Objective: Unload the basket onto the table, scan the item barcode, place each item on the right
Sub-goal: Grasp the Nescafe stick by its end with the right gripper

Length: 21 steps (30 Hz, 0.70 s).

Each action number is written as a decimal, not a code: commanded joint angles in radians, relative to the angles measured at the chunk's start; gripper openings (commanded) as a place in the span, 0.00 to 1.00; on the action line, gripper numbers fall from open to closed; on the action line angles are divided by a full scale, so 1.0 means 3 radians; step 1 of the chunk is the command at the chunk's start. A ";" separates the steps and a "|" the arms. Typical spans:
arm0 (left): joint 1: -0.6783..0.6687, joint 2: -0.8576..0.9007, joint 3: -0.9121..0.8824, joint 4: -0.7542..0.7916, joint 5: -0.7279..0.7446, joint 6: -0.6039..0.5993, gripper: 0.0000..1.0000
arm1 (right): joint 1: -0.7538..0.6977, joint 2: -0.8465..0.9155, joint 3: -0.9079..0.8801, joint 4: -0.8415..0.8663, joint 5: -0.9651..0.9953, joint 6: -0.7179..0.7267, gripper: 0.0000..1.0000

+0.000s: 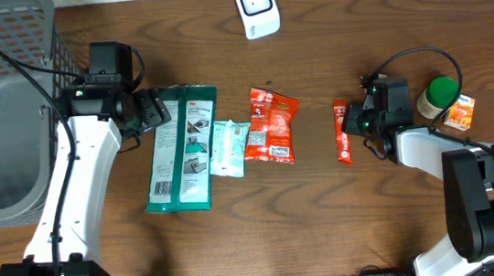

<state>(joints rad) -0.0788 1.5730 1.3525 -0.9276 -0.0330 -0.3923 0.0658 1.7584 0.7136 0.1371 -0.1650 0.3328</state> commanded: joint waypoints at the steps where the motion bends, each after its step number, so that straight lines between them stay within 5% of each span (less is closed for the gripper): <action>1: 0.0013 -0.0014 0.0055 -0.0010 -0.0042 0.0018 0.86 | -0.0003 -0.0005 0.0041 -0.0100 0.0037 -0.0014 0.01; 10: 0.0013 -0.0014 0.0055 -0.0010 -0.0043 0.0018 0.86 | 0.0037 -0.0487 0.0895 -0.1475 0.0080 -0.0290 0.02; 17: 0.0013 -0.0014 0.0055 -0.0010 -0.0042 0.0018 0.86 | 0.0225 -0.0558 0.1197 -0.2480 0.0051 -0.0290 0.56; 21: 0.0013 -0.0014 0.0055 -0.0010 -0.0042 0.0018 0.86 | 0.0394 -0.0518 0.1055 -0.2506 0.0100 -0.0248 0.64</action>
<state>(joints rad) -0.0788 1.5730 1.3525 -0.9276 -0.0330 -0.3923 0.1497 1.5871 1.0607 -0.6109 -0.1436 0.2520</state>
